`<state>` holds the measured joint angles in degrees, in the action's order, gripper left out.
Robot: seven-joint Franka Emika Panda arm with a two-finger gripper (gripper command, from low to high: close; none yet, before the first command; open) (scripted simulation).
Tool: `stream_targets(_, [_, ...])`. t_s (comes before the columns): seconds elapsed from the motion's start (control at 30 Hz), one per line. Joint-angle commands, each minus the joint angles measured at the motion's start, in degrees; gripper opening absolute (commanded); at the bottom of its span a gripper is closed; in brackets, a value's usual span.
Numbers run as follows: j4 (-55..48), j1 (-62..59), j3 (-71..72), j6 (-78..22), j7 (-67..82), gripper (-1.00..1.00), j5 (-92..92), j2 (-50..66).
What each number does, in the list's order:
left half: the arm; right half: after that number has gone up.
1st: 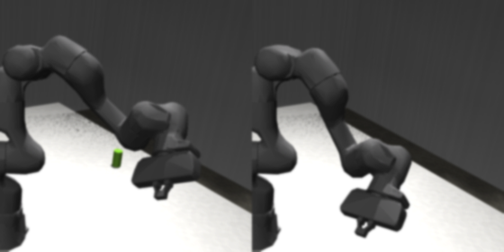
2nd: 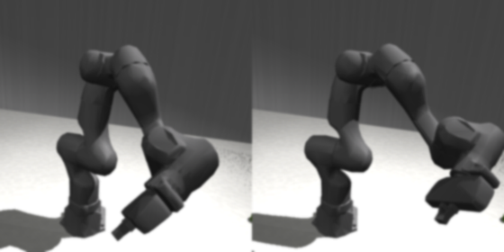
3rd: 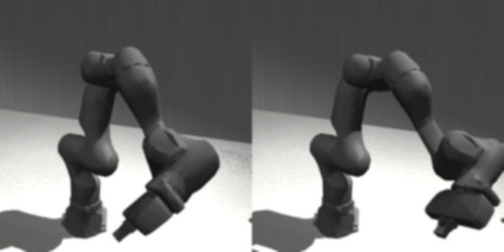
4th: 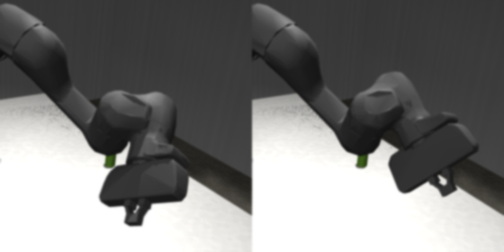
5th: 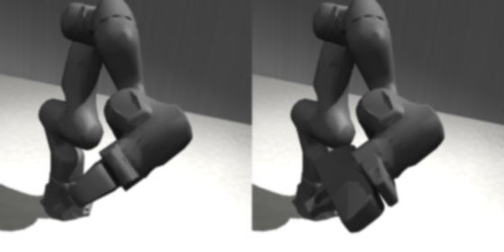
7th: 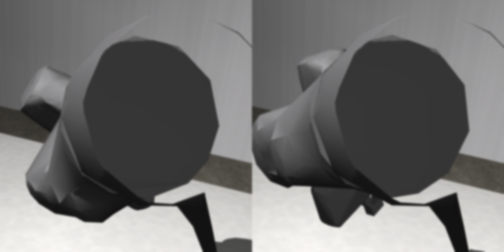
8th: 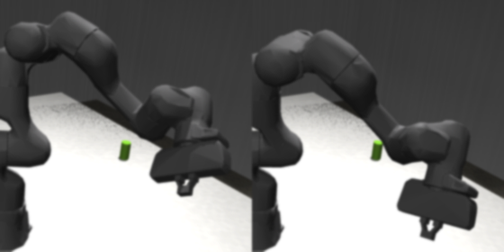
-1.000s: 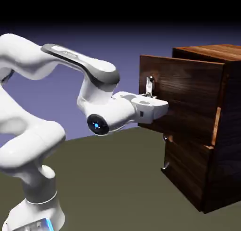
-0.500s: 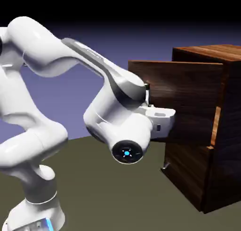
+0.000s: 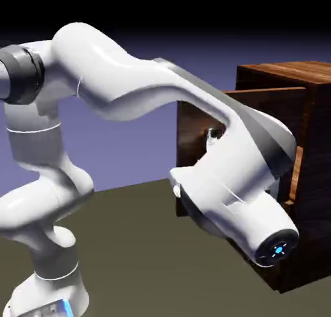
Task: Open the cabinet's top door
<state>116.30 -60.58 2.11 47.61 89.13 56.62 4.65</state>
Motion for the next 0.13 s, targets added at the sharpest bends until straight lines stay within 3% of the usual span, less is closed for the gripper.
stream_targets(0.0, [-2.09,-0.15,0.09,-1.14,0.19,-1.00,-0.81,1.58])
stream_targets(0.07, [-4.42,-0.13,0.23,-2.43,0.41,-1.00,-1.74,3.31])
stream_targets(0.1, [-4.42,-0.13,0.23,-2.43,0.41,1.00,-1.74,3.31])
